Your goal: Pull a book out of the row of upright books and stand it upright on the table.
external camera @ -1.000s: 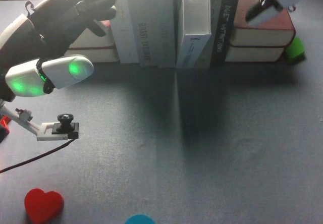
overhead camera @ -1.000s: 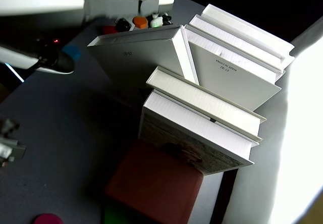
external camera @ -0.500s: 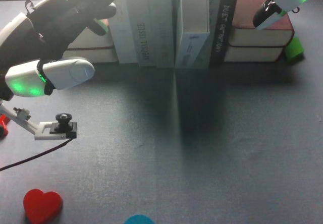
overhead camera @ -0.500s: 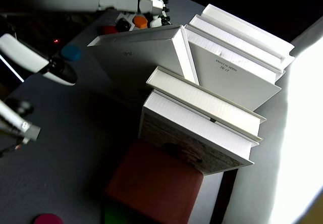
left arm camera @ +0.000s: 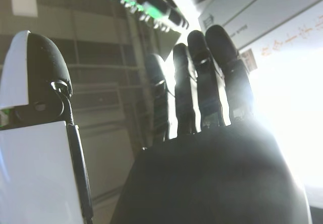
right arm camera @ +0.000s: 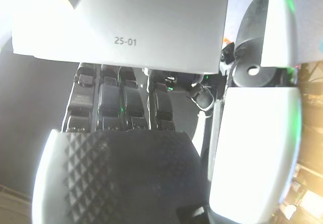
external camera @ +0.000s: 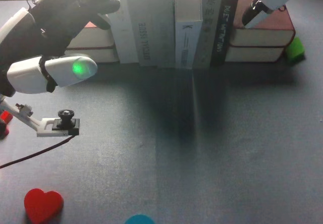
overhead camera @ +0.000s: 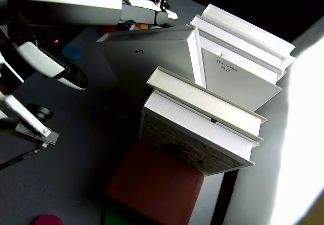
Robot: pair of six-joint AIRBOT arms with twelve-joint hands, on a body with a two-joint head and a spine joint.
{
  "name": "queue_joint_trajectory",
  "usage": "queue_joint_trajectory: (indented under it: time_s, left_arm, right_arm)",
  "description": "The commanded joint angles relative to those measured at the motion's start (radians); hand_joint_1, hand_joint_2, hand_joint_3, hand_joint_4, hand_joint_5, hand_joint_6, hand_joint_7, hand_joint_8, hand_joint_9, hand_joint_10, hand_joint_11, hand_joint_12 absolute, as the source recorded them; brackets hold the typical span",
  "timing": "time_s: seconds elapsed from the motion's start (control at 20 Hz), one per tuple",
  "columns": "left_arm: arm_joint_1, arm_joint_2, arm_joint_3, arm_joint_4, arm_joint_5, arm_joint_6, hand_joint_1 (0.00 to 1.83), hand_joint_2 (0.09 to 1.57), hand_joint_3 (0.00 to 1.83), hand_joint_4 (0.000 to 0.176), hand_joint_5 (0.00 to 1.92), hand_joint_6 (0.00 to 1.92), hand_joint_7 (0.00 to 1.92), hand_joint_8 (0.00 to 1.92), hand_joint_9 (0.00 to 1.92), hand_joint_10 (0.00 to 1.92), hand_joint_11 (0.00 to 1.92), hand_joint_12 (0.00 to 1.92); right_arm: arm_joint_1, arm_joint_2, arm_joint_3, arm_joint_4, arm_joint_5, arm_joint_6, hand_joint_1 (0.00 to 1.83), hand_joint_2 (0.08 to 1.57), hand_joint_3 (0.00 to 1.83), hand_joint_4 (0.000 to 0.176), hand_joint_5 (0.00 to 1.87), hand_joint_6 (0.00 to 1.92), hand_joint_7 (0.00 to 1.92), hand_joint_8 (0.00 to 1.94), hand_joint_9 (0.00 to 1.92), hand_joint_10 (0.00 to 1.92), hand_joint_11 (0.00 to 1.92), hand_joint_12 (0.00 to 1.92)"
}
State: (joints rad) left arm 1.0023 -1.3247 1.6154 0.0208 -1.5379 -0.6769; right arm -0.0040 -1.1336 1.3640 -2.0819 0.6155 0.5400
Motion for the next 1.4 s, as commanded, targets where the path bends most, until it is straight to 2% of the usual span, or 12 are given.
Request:
queue_joint_trajectory:
  time_s: [0.0,0.05,0.1,0.15,0.2,0.25,0.35,0.8,0.95,1.0,1.1,1.35]
  left_arm:
    - [-0.012,-0.002,-0.001,-0.033,-0.109,-0.010,1.03,0.92,0.00,0.088,0.30,0.66,0.36,0.00,0.26,0.50,0.00,1.56]
    - [-0.012,-0.002,-0.002,-0.033,-0.109,-0.010,1.03,0.92,0.00,0.094,0.31,0.66,0.35,0.00,0.27,0.50,0.00,1.56]
    - [-0.014,-0.002,-0.002,-0.033,-0.110,-0.010,1.04,0.92,0.00,0.092,0.32,0.68,0.37,0.01,0.29,0.49,0.00,1.58]
    - [-0.015,-0.003,-0.002,-0.033,-0.110,-0.010,1.04,0.91,0.00,0.093,0.33,0.68,0.40,0.02,0.30,0.50,0.00,1.58]
    - [-0.016,-0.006,-0.002,-0.033,-0.111,-0.010,1.04,0.92,0.00,0.086,0.32,0.72,0.42,0.02,0.31,0.50,0.00,1.60]
    - [-0.016,-0.008,-0.002,-0.032,-0.112,-0.010,1.01,0.92,0.00,0.099,0.31,0.72,0.42,0.02,0.32,0.50,0.00,1.60]
    - [-0.016,-0.010,-0.001,-0.032,-0.111,-0.010,0.99,0.92,0.00,0.094,0.31,0.68,0.43,0.01,0.36,0.42,0.04,1.55]
    - [-0.014,-0.011,-0.004,-0.032,-0.112,-0.010,1.00,0.92,0.00,0.092,0.34,0.65,0.48,0.01,0.44,0.28,0.03,1.61]
    - [-0.007,-0.009,-0.009,-0.035,-0.111,-0.010,0.99,0.91,0.00,0.098,0.29,0.79,0.46,0.00,0.36,0.47,0.02,1.70]
    - [-0.005,-0.006,-0.012,-0.036,-0.109,-0.010,1.00,0.91,0.00,0.100,0.28,0.83,0.46,0.00,0.33,0.53,0.00,1.69]
    - [0.000,0.003,-0.019,-0.038,-0.105,-0.010,1.04,0.94,0.01,0.078,0.26,0.82,0.46,0.00,0.30,0.59,0.00,1.68]
    - [0.006,0.015,-0.031,-0.041,-0.102,-0.010,1.02,0.90,0.00,0.086,0.27,0.87,0.48,0.01,0.32,0.66,0.06,1.72]
  right_arm:
    - [-0.003,-0.003,0.006,0.025,-0.029,0.019,1.26,0.85,0.00,0.077,0.46,0.04,0.12,0.00,0.13,0.03,0.00,0.71]
    - [-0.007,-0.007,0.015,0.025,-0.026,0.036,1.31,0.88,0.00,0.025,0.60,0.07,0.24,0.03,0.23,0.06,0.00,1.04]
    - [-0.008,-0.012,0.025,0.025,-0.018,0.050,1.37,0.96,0.01,0.000,0.79,0.13,0.52,0.10,0.50,0.17,0.07,1.36]
    - [-0.008,-0.019,0.036,0.025,-0.011,0.067,1.27,1.08,0.02,0.000,1.00,0.81,0.83,0.79,0.84,0.31,0.38,1.39]
    - [-0.008,-0.025,0.044,0.035,-0.006,0.069,1.34,1.13,0.00,0.000,0.98,1.01,0.90,0.90,0.81,1.13,0.53,1.42]
    - [-0.008,-0.031,0.050,0.043,-0.001,0.069,1.37,1.11,0.00,0.000,0.97,1.05,0.97,0.80,0.91,1.21,0.65,1.44]
    - [-0.007,-0.040,0.051,0.065,0.001,0.069,1.46,1.12,0.00,0.000,0.98,0.99,0.94,0.86,0.93,1.17,0.67,1.62]
    - [0.000,-0.042,0.041,0.114,0.037,0.055,1.37,1.12,0.00,0.000,0.92,1.13,0.95,0.87,0.91,1.25,0.64,1.46]
    - [0.018,-0.005,0.011,0.147,0.087,0.065,1.36,1.16,0.00,0.000,0.90,0.96,0.85,1.20,0.83,1.44,0.64,1.71]
    - [0.031,0.013,-0.002,0.160,0.113,0.074,1.28,1.14,0.00,0.000,0.95,0.85,0.93,1.27,0.90,1.42,0.79,1.74]
    - [0.082,0.069,-0.052,0.161,0.163,0.114,1.22,1.22,0.01,0.000,0.77,1.04,0.82,1.56,1.09,1.79,1.12,1.91]
    - [0.213,0.191,-0.160,0.149,0.216,0.145,1.22,1.21,0.00,0.000,0.80,1.25,0.82,1.35,1.11,1.87,1.17,1.92]
